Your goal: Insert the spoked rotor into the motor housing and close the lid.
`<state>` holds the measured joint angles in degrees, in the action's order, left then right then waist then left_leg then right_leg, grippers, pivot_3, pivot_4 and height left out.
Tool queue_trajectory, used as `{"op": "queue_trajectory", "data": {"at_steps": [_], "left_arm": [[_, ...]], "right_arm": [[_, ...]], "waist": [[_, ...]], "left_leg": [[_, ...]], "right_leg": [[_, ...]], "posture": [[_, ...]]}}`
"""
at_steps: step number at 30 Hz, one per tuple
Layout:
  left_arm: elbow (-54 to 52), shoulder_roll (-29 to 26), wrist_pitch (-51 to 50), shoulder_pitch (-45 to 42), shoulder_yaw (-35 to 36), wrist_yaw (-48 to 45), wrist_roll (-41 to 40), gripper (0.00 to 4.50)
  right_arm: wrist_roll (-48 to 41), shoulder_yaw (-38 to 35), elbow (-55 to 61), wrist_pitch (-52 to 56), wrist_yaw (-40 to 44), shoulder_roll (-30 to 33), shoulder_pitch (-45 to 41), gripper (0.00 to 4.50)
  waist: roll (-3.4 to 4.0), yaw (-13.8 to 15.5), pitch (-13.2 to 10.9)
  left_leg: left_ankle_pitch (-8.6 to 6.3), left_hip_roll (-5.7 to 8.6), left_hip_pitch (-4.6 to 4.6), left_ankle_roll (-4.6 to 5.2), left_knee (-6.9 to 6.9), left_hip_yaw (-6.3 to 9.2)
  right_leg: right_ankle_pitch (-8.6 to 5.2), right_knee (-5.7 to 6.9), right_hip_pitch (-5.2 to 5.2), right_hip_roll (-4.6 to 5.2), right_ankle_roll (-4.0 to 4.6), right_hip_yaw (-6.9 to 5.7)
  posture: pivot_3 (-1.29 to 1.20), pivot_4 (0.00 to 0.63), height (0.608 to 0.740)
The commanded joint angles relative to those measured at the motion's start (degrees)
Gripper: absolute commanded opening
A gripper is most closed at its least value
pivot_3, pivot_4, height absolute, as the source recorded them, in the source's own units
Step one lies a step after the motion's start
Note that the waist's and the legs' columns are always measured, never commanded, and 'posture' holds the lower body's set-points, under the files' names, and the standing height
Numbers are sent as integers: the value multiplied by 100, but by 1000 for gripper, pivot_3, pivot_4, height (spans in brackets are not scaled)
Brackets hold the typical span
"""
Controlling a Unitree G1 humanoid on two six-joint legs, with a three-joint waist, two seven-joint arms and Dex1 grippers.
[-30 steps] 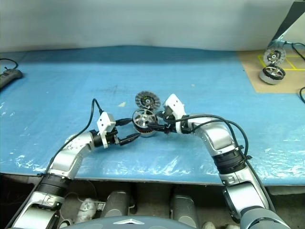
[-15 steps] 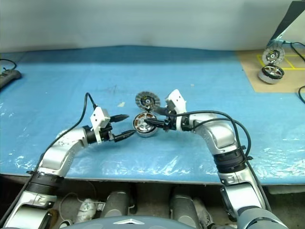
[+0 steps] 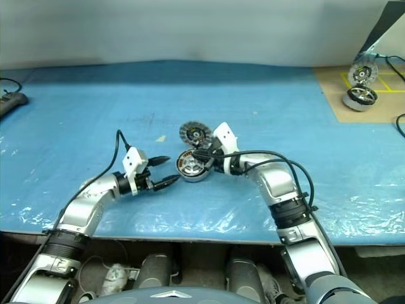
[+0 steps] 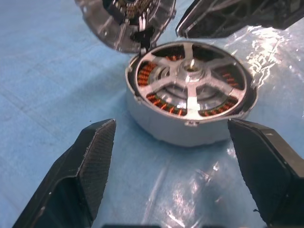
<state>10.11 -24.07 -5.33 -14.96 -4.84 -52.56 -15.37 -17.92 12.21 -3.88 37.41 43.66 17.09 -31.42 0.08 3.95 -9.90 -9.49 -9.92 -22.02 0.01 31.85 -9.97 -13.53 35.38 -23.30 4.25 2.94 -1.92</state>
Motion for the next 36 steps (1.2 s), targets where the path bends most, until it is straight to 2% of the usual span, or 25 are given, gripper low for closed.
{"op": "queue_trajectory", "data": {"at_steps": [1,11,13,17,22,26,36], "left_arm": [[135,22,275,-104,12,-117,34,4031],[-181,-102,3,-185,117,-224,-103,4031],[-339,-138,-99,-149,133,-216,-139,4031],[-775,-202,-437,-115,147,-153,-219,4031],[-997,-201,-654,-116,103,-81,-229,4031],[-785,-108,-502,-125,39,-79,-138,4031],[174,63,154,-353,-20,-240,68,4031]], "right_arm": [[87,160,93,-27,139,52,-82,54],[1021,798,-393,-490,101,344,-1,54],[938,691,-365,-477,137,340,9,54],[67,-146,-124,62,223,129,-136,54],[-223,-471,-29,336,194,8,-169,54],[396,146,-43,31,140,205,11,54],[927,558,-135,-499,163,369,51,54]], "waist": [[-1,1,0],[-2,-1,0],[-2,0,1],[-3,6,0],[-3,-1,0],[-3,-5,0],[-4,-3,0]], "left_leg": [[0,1,0,0,0,0],[-1,-1,20,1,0,0],[-2,0,28,3,0,0],[-11,1,27,16,1,0],[-9,0,7,15,0,-1],[-8,-1,4,14,-1,-1],[-9,0,17,13,-1,-2]], "right_leg": [[0,0,0,0,0,0],[0,4,15,0,0,2],[0,4,23,1,0,4],[0,4,24,1,0,6],[0,3,4,0,1,5],[0,3,-1,-1,1,4],[0,3,9,0,0,7]], "posture": [[0,150,740],[0,150,740],[0,150,740],[0,150,740],[0,150,740],[0,150,740],[0,150,740]]}}
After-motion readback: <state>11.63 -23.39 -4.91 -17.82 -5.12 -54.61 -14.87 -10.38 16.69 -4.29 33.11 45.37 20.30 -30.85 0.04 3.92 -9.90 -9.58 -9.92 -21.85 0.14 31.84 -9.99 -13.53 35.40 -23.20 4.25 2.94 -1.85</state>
